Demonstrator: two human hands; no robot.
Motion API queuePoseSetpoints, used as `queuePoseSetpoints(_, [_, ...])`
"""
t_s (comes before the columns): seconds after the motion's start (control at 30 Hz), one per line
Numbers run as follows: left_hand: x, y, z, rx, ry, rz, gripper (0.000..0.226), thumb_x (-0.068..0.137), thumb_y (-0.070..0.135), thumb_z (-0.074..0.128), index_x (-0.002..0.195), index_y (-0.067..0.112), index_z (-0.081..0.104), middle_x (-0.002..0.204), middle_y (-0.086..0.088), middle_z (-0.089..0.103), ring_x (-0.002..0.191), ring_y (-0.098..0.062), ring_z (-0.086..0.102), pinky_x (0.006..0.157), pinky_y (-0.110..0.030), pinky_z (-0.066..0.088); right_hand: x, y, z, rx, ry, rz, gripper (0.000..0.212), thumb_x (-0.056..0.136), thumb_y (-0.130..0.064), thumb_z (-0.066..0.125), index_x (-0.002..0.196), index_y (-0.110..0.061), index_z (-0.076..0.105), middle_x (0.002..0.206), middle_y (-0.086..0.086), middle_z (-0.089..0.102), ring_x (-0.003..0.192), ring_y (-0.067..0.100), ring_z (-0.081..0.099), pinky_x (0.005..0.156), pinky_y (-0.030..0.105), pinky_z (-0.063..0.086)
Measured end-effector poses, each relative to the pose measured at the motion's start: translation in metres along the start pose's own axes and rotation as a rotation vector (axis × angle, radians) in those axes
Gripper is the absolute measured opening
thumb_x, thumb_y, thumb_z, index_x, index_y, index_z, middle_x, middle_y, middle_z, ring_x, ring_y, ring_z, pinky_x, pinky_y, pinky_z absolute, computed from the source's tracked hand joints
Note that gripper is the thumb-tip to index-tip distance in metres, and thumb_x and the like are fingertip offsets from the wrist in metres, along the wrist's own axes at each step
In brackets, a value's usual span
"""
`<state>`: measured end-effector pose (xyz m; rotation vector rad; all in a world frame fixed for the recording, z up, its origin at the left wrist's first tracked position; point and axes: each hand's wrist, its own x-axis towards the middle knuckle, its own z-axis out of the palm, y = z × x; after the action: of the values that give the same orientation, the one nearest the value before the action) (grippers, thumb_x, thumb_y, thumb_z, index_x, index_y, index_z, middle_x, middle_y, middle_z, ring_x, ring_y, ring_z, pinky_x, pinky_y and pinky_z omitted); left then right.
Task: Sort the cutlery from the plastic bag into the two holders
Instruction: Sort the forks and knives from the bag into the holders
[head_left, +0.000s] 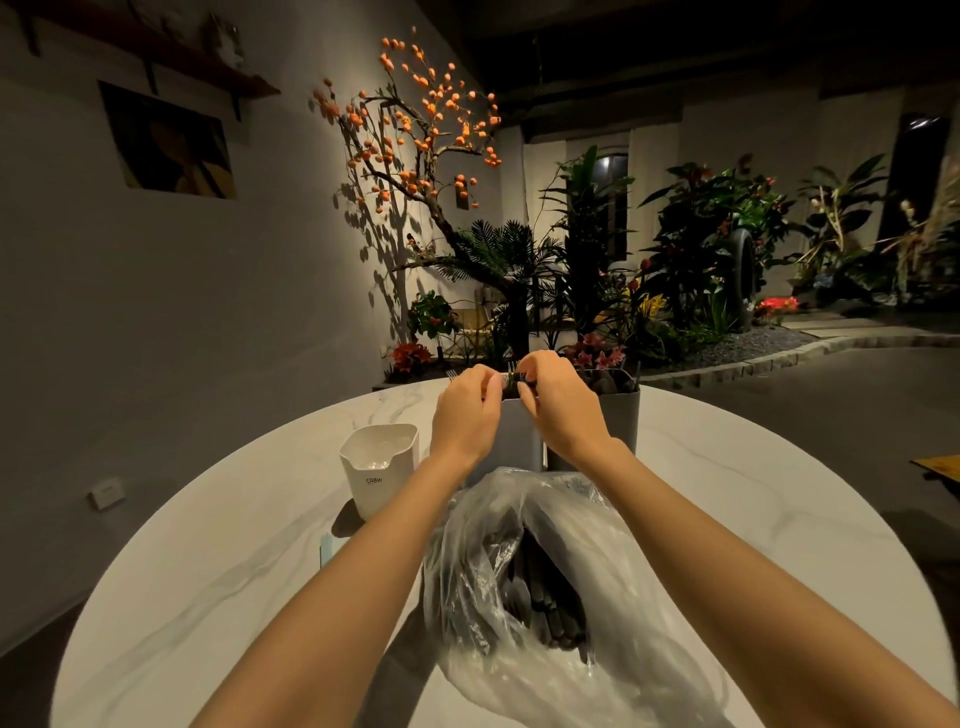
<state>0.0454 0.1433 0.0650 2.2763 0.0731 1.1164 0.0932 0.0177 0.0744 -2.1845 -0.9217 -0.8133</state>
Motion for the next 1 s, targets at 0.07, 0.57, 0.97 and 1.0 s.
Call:
queuePoseSetpoints(0.07, [-0.010, 0.004, -0.002, 0.014, 0.054, 0.032, 0.025, 0.100, 0.026, 0.045, 0.088, 0.012, 0.063, 0.083, -0.001, 0.062, 0.080, -0.019, 0.055, 0.072, -0.040, 0.046, -0.009, -0.004, -0.005, 0.037, 0.000, 0.015, 0.020, 0.099, -0.026, 0.050, 0.113, -0.012, 0.051, 0.108, 0.005, 0.060, 0.095, 0.024, 0.057, 0.068, 0.036, 0.046])
queuePoseSetpoints(0.57, [-0.094, 0.025, -0.012, -0.078, -0.089, -0.030, 0.028, 0.102, 0.029, 0.041, 0.083, 0.018, 0.057, 0.069, 0.002, 0.064, 0.066, -0.020, 0.061, 0.066, -0.044, 0.053, -0.091, -0.025, -0.022, 0.125, -0.137, 0.141, 0.029, 0.104, -0.030, 0.030, 0.097, -0.009, 0.049, 0.081, 0.008, 0.060, 0.074, 0.032, 0.058, 0.064, 0.041, 0.044])
queuePoseSetpoints(0.97, [-0.143, 0.000, -0.005, 0.032, -0.083, -0.018, 0.029, 0.099, 0.026, 0.046, 0.077, 0.017, 0.062, 0.072, 0.002, 0.064, 0.064, -0.012, 0.057, 0.056, -0.023, 0.044, -0.151, 0.001, -0.005, 0.151, -0.262, 0.175, 0.040, 0.099, -0.029, 0.041, 0.074, -0.008, 0.065, 0.068, 0.003, 0.065, 0.063, 0.021, 0.059, 0.065, 0.039, 0.051])
queuePoseSetpoints(1.0, [-0.145, -0.003, -0.004, 0.063, -0.089, -0.014, 0.027, 0.099, 0.026, 0.047, 0.078, 0.017, 0.062, 0.073, 0.002, 0.063, 0.065, -0.013, 0.056, 0.058, -0.021, 0.041, -0.154, 0.005, -0.003, 0.113, -0.264, 0.203, 0.037, 0.099, -0.029, 0.042, 0.078, -0.010, 0.066, 0.074, 0.003, 0.066, 0.067, 0.020, 0.058, 0.065, 0.036, 0.049])
